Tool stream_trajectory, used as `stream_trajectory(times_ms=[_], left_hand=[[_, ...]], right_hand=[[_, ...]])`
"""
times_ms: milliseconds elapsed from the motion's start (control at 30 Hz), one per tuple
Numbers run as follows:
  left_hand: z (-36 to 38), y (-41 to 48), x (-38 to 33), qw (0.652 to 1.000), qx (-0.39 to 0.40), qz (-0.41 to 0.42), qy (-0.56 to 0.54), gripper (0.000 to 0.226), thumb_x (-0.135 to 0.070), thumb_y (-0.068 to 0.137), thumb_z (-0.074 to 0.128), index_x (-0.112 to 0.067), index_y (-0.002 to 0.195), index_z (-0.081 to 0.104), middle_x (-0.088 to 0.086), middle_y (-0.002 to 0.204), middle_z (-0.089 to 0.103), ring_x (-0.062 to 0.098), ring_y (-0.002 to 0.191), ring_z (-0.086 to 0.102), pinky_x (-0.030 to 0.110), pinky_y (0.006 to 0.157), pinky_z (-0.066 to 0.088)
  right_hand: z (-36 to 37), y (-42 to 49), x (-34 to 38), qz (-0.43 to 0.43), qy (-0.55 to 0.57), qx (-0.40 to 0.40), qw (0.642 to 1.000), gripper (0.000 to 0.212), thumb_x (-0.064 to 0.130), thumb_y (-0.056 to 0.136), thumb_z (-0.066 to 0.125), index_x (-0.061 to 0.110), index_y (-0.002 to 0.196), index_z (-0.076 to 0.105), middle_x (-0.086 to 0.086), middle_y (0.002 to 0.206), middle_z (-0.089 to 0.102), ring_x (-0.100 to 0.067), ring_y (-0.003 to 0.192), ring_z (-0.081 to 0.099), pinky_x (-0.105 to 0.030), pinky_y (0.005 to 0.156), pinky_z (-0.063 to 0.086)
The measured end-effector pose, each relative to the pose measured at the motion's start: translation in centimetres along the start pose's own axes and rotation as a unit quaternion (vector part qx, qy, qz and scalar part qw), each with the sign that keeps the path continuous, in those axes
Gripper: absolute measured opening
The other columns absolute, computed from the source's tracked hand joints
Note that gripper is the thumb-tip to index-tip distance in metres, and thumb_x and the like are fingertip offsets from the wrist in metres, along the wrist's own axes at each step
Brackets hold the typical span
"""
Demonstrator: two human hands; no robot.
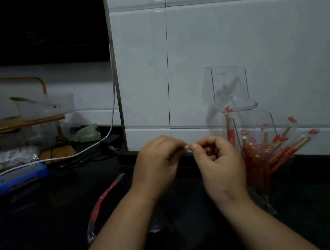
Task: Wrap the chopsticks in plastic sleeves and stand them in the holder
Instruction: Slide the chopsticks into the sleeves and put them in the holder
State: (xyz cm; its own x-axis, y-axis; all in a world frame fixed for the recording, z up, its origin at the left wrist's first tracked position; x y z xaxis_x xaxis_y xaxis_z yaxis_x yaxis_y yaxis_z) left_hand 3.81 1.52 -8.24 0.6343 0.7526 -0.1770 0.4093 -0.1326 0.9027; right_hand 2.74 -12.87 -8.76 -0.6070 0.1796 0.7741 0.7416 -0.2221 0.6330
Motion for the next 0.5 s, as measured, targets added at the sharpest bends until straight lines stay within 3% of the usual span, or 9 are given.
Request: stream_trajectory(times_ms=[100,267,367,433,500], left_hand=[[-1.0,0.0,0.4,0.993,-0.091,-0.062,-0.037,0.008,-0.013,0.087,0.066,-0.015,0.093,0.070,-0.005,0.088,0.066,0.010,0.082,0.058,0.016,0.075,0.043],[-3.0,-0.6,2.7,0.912,-0.252,-0.269,-0.181,0.040,-0.013,0.095,0.060,-0.051,0.107,0.054,-0.012,0.092,0.061,0.009,0.084,0.062,0.026,0.073,0.052],[-3.2,-0.7,3.8,0.875,-0.295,-0.321,-0.212,0.039,-0.011,0.095,0.060,-0.049,0.103,0.057,-0.008,0.088,0.060,0.013,0.078,0.062,0.029,0.071,0.053],[-3.0,-0.8,4.4,0.846,-0.312,-0.355,-0.247,0.035,-0.009,0.095,0.060,-0.043,0.100,0.060,-0.004,0.084,0.059,0.014,0.075,0.060,0.032,0.069,0.053],[-2.7,-0.9,4.9,0.815,-0.326,-0.386,-0.282,0.031,-0.005,0.095,0.059,-0.036,0.098,0.060,-0.001,0.079,0.056,0.011,0.069,0.057,0.028,0.066,0.050]], right_hand=[[0.0,0.0,0.2,0.001,0.008,0.000,1.000,0.020,0.008,0.090,0.066,0.020,0.076,0.060,0.019,0.062,0.058,0.001,0.055,0.051,-0.012,0.054,0.040],[0.5,-0.1,-0.4,0.022,-0.034,0.048,0.998,0.019,0.007,0.089,0.065,0.021,0.076,0.062,0.008,0.063,0.056,-0.002,0.054,0.046,-0.015,0.053,0.039],[0.8,-0.2,-1.0,0.025,-0.094,0.083,0.992,0.025,0.007,0.087,0.066,0.028,0.075,0.062,0.010,0.067,0.060,0.002,0.061,0.052,-0.007,0.057,0.038],[1.1,-0.3,-1.3,0.027,-0.135,0.121,0.983,0.020,0.012,0.089,0.065,0.032,0.083,0.064,0.011,0.081,0.065,0.006,0.073,0.057,-0.002,0.064,0.038],[1.4,-0.5,-1.6,0.040,-0.176,0.166,0.970,0.012,0.021,0.091,0.064,0.030,0.096,0.069,0.012,0.093,0.067,0.001,0.084,0.058,-0.007,0.074,0.041]])
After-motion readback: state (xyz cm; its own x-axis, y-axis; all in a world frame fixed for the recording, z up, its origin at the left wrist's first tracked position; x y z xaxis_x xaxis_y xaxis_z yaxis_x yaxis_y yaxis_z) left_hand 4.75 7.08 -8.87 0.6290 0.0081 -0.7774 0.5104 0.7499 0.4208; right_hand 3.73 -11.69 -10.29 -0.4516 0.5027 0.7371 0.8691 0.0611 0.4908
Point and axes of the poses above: each hand's wrist, its own y-axis towards the middle knuckle, its own z-axis out of the palm, x = y × z, the point moved 4 cm from there along y, towards the middle knuckle
